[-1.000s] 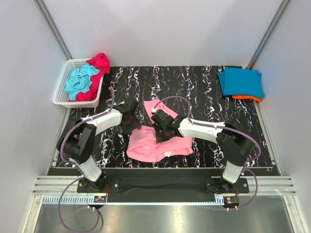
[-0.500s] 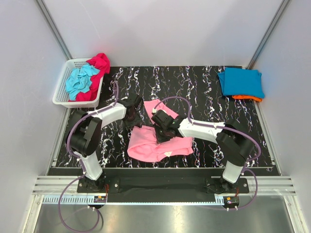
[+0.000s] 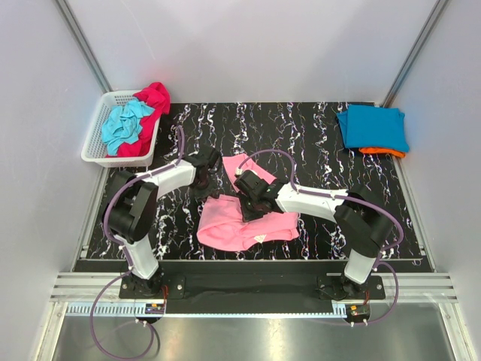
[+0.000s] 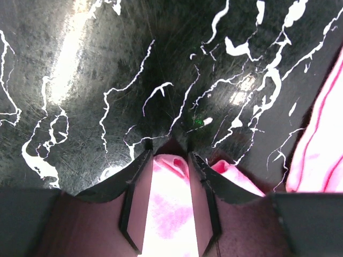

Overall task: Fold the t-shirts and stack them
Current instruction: Flatten the tshirt out

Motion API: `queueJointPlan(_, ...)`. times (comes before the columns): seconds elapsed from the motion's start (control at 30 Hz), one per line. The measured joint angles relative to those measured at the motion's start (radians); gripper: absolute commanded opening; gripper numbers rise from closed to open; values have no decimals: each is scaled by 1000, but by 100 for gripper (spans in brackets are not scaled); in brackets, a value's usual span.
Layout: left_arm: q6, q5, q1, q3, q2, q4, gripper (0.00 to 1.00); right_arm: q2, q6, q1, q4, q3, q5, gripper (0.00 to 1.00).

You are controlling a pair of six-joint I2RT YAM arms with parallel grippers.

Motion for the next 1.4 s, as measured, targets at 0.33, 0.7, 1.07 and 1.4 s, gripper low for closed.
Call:
queueJointPlan(0.33,28,6,-20,-2,-3,-6,0,1,7,0,0,0,3,0)
queueJointPlan(0.7,43,-46,-22,-26,-146,-78,0,-12,23,0,-17,-1,82,98)
queueJointPlan(1.07,42,-244,-17,29,-699,-378,0,-335,10,-51,-79,-34,344,100)
queueJointPlan(1.4,13,-453,13,397,-898,-674,0,-376,7,-213,-124,-129,385,96)
